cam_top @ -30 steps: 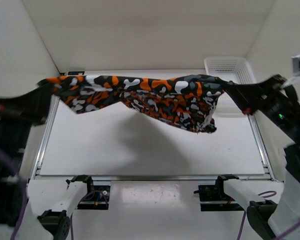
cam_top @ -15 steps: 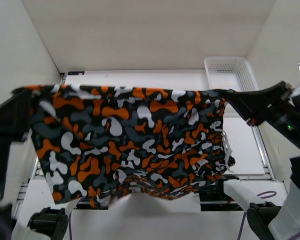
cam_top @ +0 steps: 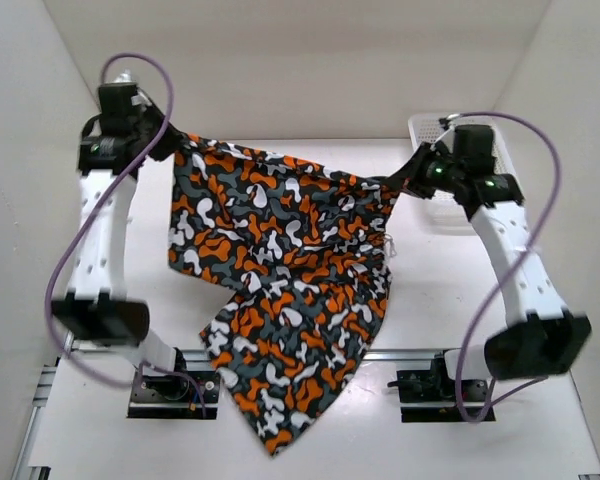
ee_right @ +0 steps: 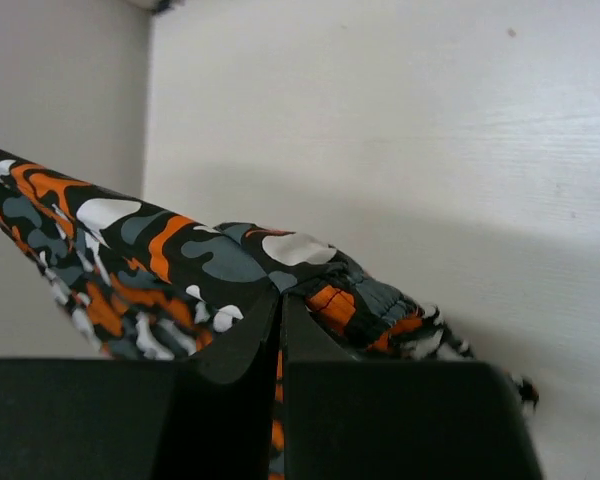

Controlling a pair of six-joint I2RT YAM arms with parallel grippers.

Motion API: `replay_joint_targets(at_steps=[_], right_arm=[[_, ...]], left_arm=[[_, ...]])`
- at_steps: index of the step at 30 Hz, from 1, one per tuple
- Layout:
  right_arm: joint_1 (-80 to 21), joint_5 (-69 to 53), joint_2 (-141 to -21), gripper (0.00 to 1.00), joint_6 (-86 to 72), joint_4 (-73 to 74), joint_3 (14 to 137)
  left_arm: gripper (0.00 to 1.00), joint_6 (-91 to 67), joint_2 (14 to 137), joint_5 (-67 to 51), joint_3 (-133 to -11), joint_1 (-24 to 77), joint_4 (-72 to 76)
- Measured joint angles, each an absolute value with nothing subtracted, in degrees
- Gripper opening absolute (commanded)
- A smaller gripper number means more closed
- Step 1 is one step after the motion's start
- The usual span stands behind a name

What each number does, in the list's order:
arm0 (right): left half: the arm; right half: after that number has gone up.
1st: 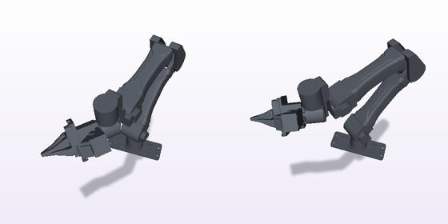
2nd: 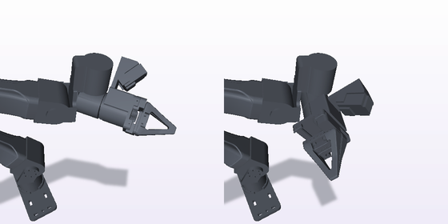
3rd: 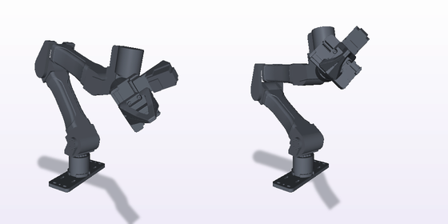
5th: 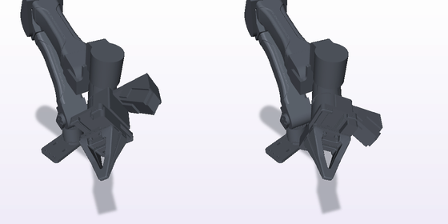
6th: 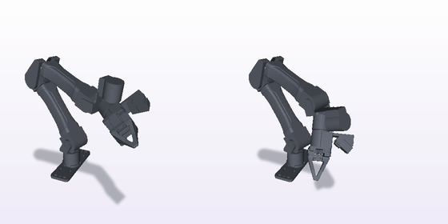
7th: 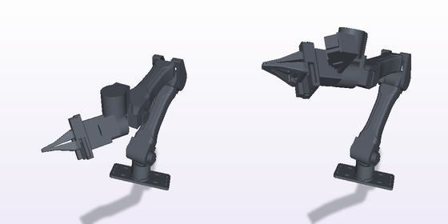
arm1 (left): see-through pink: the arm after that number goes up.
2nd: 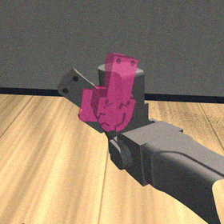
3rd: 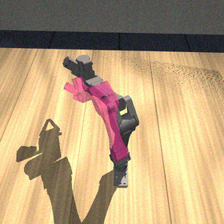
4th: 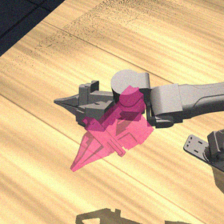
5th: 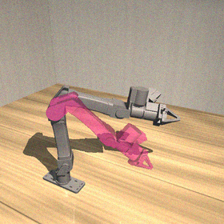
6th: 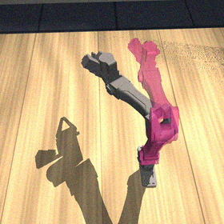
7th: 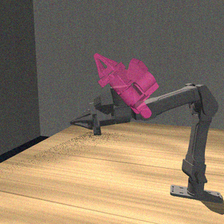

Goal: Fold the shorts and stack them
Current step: Fold the shorts

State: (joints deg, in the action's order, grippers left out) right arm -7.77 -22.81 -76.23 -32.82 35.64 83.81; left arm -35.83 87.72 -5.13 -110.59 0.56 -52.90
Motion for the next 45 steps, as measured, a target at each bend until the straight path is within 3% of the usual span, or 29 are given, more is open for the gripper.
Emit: replay_joint_targets(at_steps=[5,12,20,24,29,36,45], right_arm=[[-8.1,-19.7,-90.7,0.0,-32.9,30.8,84.7],[-8.5,-18.0,-114.6,0.0,-34.0,27.9,100.8],[-9.6,-17.2,-121.4,0.0,-34.1,28.8,111.9],[-9.5,-15.8,-119.9,0.0,-33.8,29.3,111.2],[-9.0,-14.5,-113.4,0.0,-32.3,30.7,103.7],[-8.4,-12.5,-96.3,0.0,-30.4,32.1,84.1],[-7.6,-7.0,-74.2,0.0,-27.3,36.0,57.1]], left_arm=[[0.1,-34.2,102.7,-6.8,-113.3,0.1,-52.4],[0.1,-33.4,120.0,-7.6,-124.4,-1.3,-52.3],[0.1,-32.8,123.6,-9.7,-133.5,-2.9,-53.7],[0.1,-31.7,115.9,-9.4,-127.3,-1.7,-54.8],[0.1,-30.4,95.9,-8.3,-107.9,1.9,-56.9],[0.1,-32.9,67.5,-7.9,-77.1,9.3,-57.8],[0.1,-44.0,49.1,-7.4,-51.2,20.3,-59.6]])
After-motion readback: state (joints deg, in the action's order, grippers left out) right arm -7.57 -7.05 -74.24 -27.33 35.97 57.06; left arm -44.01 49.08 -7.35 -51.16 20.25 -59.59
